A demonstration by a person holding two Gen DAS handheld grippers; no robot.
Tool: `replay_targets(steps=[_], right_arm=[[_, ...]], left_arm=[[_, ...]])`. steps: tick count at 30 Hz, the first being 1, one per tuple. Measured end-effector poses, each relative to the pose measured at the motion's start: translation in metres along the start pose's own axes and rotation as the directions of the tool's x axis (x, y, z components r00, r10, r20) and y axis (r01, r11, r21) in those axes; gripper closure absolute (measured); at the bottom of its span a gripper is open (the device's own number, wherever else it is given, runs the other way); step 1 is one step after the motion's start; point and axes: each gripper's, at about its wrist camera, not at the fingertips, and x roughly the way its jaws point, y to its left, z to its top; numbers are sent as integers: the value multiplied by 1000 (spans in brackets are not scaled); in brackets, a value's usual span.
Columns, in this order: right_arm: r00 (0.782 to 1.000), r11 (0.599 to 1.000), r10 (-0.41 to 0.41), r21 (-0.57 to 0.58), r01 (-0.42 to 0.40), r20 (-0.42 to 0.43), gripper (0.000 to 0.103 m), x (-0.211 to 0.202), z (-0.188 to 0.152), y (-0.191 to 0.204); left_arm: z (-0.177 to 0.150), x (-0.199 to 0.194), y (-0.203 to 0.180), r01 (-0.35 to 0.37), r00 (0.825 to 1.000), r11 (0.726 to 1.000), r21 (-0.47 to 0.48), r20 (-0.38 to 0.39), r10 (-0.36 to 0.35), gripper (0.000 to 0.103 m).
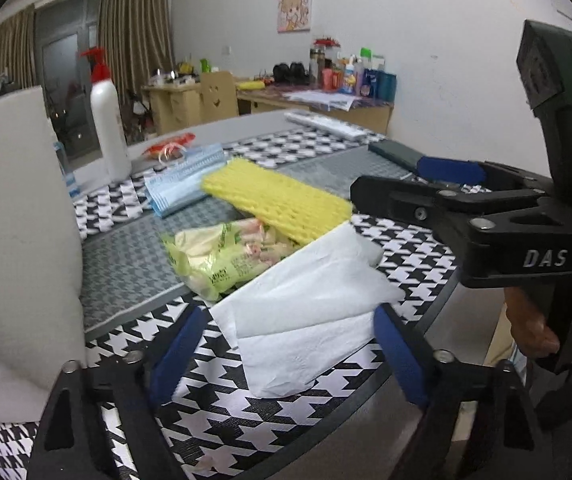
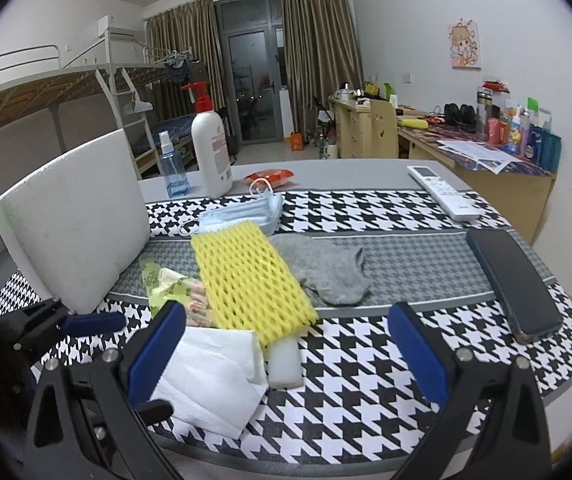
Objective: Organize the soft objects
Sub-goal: 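Move the left gripper to the white tissue and close on it, then grasp the yellow foam net with the right gripper while the left gripper lifts the tissue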
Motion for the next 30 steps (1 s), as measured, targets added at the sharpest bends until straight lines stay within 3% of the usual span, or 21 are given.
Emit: replay_targets(steps=[7,9,13,18,22,30], right_arm=[[1000,1000,10,5,-10,-16,1,3,-2,-2],[1000,1000,10,3,-10,-18,1,3,-3,-3],[1000,1000,12,6,-12,-19,1,3,-3,-5],[1000,1000,10,22,-9,-22,1,2,-5,-9],[1000,999,-1,38,2,-18,1,-1,-6,-14],[1000,999,-4,37,4,-22,1,-6,-8,-13]], left_arm=[[1,11,0,21,998,1000,-2,-67,-21,39],[1,15,-1,16,997,1000,5,-81,-16,50],[2,18,-1,-20,996,1000,8,-82,20,60],[2,17,5,-19,997,1000,-18,-73,18,89],[2,13,5,2,998,1000,-26,-63,-3,97],[2,0,0,14,1000,1000,-11,-21,-14,98]])
